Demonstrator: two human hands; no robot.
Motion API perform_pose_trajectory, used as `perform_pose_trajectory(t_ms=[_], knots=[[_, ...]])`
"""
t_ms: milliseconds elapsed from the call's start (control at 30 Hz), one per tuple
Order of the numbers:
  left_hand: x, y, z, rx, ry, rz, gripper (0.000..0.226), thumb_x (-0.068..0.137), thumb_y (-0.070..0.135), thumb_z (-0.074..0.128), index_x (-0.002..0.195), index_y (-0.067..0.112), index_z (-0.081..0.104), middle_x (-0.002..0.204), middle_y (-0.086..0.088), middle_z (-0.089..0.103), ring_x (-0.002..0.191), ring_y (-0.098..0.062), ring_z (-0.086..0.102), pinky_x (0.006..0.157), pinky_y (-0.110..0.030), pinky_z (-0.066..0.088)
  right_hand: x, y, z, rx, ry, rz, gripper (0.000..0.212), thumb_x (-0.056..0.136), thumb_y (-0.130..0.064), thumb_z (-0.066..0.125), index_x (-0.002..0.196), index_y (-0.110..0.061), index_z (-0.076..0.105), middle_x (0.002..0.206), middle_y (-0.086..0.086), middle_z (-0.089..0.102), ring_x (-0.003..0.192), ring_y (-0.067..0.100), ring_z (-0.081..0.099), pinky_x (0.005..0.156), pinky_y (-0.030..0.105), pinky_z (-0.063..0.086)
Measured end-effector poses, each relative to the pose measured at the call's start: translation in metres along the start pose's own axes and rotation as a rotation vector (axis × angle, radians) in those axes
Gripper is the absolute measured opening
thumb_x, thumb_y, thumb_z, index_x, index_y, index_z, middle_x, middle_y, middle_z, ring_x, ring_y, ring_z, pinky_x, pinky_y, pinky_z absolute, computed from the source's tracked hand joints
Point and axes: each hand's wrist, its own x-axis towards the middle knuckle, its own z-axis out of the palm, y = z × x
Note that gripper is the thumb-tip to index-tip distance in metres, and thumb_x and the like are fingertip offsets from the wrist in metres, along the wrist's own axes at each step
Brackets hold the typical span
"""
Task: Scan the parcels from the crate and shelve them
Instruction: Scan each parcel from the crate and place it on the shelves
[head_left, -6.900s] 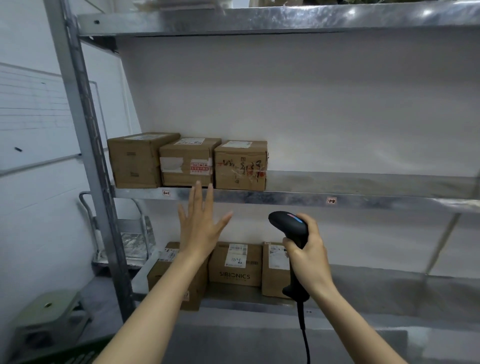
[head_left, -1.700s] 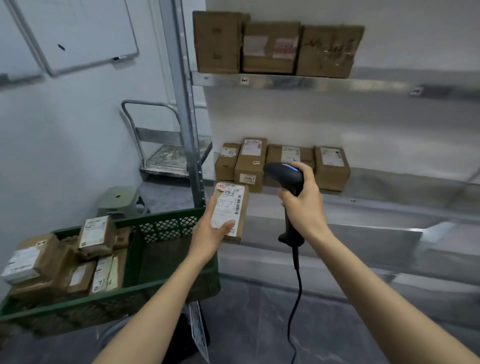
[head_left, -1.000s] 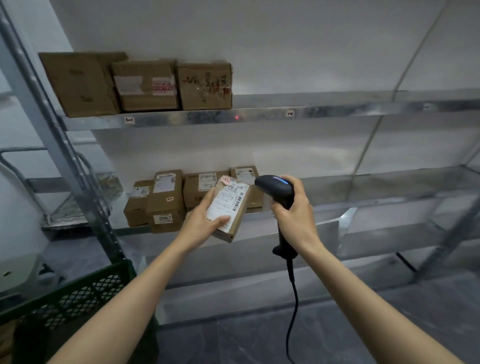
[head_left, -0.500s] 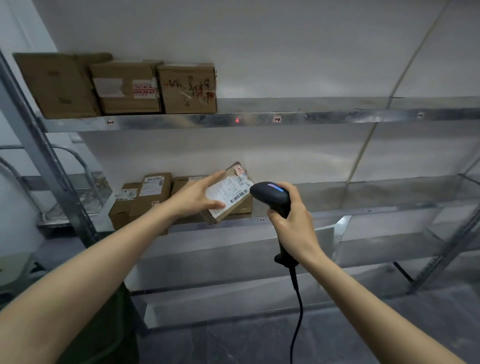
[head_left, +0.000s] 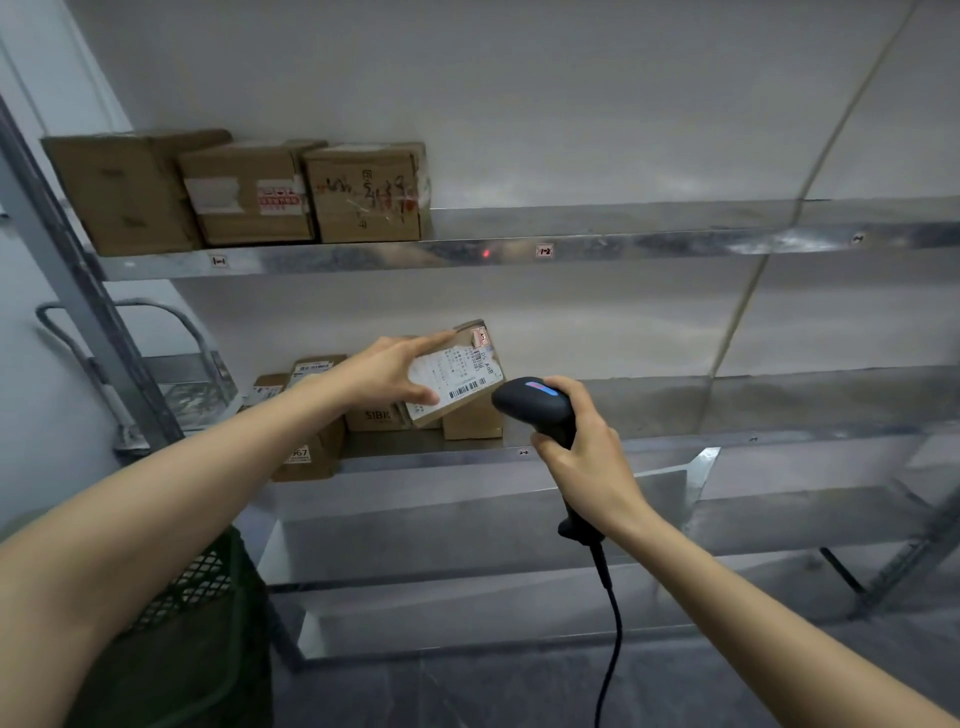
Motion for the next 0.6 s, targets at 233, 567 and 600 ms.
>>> perform_pose_trajectory(t_ms=[233, 567, 600], knots=[[0.003, -0.004, 0.005, -0.002, -0.001, 0.03, 0.09, 0.078, 0.038, 0.075, 0.148, 0.043, 0.02, 0.141, -0.002, 0.046, 0.098, -0.011, 0.043, 0.079, -0.026, 0.036, 0.001, 0.001, 0.002, 0.0, -0.047, -0.004, 0.051, 0.083, 0.0, 0.057, 0.12, -0.034, 0.047, 0.093, -0.015, 0.062, 0.074, -0.001, 0.056, 0.059, 0.006, 0.04], [0.0, -0.007, 0.014, -0.03, -0.014, 0.024, 0.089, 0.081, 0.036, 0.073, 0.15, 0.041, 0.017, 0.141, -0.003, 0.043, 0.099, -0.01, 0.041, 0.073, -0.023, 0.043, 0.0, -0.003, 0.006, -0.039, -0.046, -0.011, 0.055, 0.083, 0.003, 0.055, 0.12, -0.036, 0.046, 0.094, -0.016, 0.059, 0.073, -0.008, 0.056, 0.057, 0.003, 0.038], [-0.001, -0.008, 0.014, -0.028, -0.011, 0.024, 0.089, 0.081, 0.036, 0.073, 0.15, 0.04, 0.017, 0.141, -0.003, 0.042, 0.099, -0.01, 0.041, 0.07, -0.021, 0.042, 0.0, -0.004, 0.007, -0.046, -0.048, -0.013, 0.055, 0.083, 0.003, 0.055, 0.12, -0.036, 0.046, 0.095, -0.016, 0.059, 0.073, -0.009, 0.056, 0.057, 0.003, 0.038]])
